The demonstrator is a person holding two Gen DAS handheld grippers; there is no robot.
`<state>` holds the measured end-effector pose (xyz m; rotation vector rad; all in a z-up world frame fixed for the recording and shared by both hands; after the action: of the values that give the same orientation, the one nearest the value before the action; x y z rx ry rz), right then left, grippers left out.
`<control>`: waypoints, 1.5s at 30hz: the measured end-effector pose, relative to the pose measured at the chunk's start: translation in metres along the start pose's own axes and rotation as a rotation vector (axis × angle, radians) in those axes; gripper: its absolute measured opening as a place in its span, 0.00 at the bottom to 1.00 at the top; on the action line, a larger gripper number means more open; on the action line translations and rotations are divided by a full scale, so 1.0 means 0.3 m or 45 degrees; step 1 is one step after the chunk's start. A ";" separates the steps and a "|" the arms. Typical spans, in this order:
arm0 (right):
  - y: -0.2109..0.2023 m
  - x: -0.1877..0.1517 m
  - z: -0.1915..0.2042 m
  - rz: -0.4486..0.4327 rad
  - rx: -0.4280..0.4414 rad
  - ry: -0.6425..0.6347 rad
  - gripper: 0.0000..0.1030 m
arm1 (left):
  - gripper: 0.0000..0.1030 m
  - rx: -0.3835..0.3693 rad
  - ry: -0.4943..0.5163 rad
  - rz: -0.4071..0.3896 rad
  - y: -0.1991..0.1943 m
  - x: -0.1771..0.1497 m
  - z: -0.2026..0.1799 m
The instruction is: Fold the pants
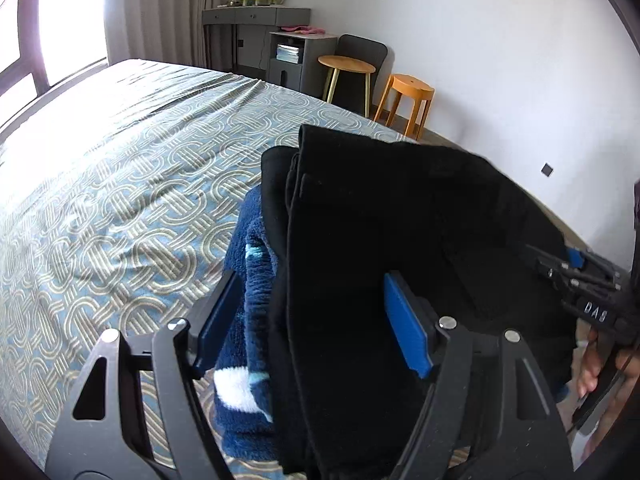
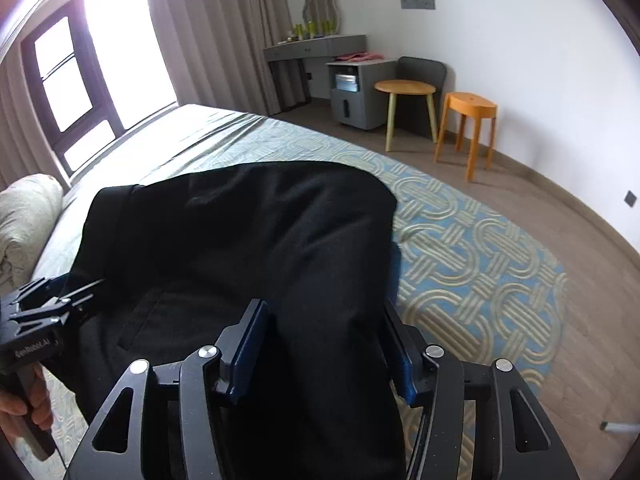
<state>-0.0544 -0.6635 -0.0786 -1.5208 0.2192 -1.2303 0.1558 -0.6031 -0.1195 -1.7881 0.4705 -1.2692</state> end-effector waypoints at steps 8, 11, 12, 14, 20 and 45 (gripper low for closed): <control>-0.357 -0.147 0.047 -0.225 -0.058 -0.100 0.58 | 0.73 0.043 0.177 -0.189 -0.309 -0.063 -0.138; -0.485 -0.203 0.084 -0.307 -0.015 -0.111 0.66 | 0.81 0.053 0.222 -0.248 -0.430 -0.132 -0.172; -0.523 -0.224 0.098 -0.331 0.001 -0.107 0.66 | 0.82 0.057 0.229 -0.268 -0.466 -0.150 -0.179; -0.591 -0.265 0.130 -0.366 0.027 -0.099 0.68 | 0.82 0.072 0.236 -0.298 -0.535 -0.208 -0.187; -0.698 -0.385 0.202 -0.364 0.097 -0.050 0.70 | 0.98 0.114 0.221 -0.316 -0.667 -0.361 -0.182; -0.825 -0.584 0.306 -0.320 0.002 -0.082 0.78 | 0.99 0.137 0.034 -0.399 -0.827 -0.593 -0.096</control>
<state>-0.1737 -0.3935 0.0363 -1.6200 -0.0165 -1.3740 0.0147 -0.3518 -0.0148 -1.8032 0.1345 -1.5035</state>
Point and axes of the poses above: each gripper's, at about its wrist camera, not at the fingertips, and y roughly the way its jaws point, z to its left, x to its top, the point moved 5 cm from there along y, roughly the way its jaws point, and after that the axes turned 7 degrees about z, right-handed, at the moved point
